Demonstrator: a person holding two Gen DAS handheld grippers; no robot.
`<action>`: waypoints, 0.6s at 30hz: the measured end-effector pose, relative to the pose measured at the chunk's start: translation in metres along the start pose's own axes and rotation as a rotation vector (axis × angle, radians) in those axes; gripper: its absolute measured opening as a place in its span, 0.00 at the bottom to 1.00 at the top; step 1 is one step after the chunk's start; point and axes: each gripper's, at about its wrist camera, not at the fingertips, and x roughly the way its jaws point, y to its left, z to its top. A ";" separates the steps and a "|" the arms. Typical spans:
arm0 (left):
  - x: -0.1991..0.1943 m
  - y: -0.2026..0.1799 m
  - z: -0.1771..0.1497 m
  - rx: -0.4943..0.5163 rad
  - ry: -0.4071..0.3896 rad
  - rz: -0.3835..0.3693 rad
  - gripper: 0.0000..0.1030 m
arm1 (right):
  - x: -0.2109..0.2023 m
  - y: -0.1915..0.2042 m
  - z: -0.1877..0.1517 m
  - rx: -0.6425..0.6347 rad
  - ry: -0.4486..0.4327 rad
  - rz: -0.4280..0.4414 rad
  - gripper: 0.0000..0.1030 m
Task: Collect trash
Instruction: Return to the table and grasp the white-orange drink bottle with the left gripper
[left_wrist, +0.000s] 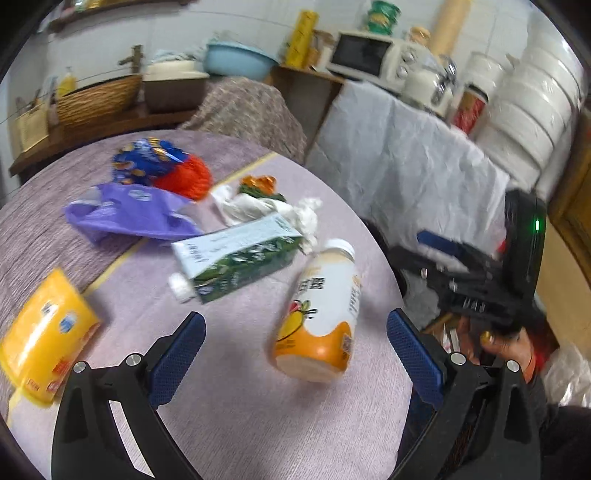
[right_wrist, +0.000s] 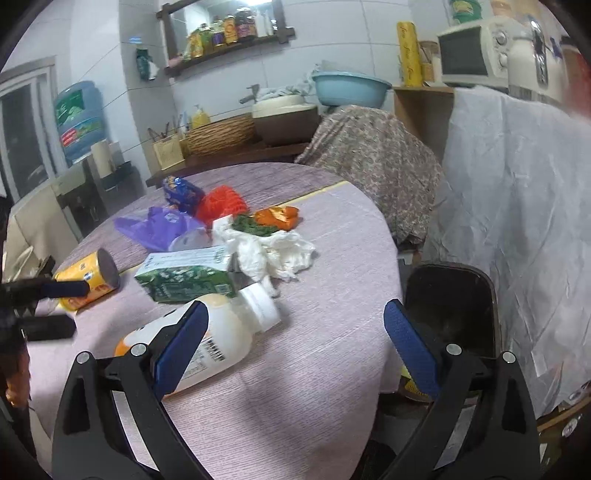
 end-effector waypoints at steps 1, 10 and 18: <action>0.007 -0.003 -0.001 0.021 0.018 0.000 0.94 | 0.002 -0.006 0.003 0.021 0.005 0.010 0.92; 0.069 -0.030 0.018 0.211 0.189 0.018 0.91 | 0.045 -0.025 0.041 0.035 0.089 0.153 0.88; 0.095 -0.029 0.023 0.217 0.266 0.030 0.61 | 0.094 -0.013 0.059 -0.076 0.155 0.163 0.65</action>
